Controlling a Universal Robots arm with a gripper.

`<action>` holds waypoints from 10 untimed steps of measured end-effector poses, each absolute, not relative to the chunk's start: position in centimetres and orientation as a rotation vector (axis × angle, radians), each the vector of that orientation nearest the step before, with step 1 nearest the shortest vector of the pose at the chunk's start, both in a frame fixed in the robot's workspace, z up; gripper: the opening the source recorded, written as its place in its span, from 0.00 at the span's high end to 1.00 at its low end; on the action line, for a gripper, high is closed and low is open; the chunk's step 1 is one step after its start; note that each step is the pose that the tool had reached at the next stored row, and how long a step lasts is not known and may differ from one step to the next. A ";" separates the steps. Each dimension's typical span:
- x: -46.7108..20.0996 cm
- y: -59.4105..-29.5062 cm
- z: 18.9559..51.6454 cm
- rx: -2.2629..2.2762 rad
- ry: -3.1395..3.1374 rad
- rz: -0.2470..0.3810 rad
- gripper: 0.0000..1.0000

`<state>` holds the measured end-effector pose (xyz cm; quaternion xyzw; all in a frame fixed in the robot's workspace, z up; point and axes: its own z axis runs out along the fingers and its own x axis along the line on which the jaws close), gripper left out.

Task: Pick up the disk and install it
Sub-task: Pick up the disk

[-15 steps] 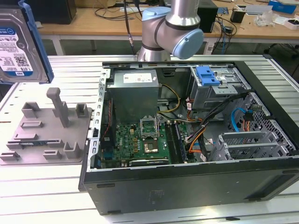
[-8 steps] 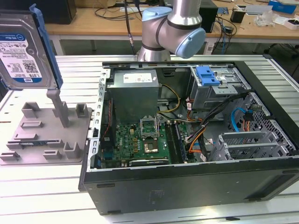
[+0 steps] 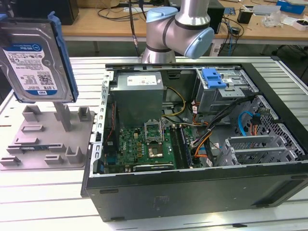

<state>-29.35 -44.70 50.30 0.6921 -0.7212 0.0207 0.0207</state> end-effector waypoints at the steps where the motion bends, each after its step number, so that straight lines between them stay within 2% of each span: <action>1: -28.9 -45.1 50.3 2.146 -2.236 0.064 0.63; 10: -24.9 -48.1 50.3 2.146 -2.235 0.062 0.63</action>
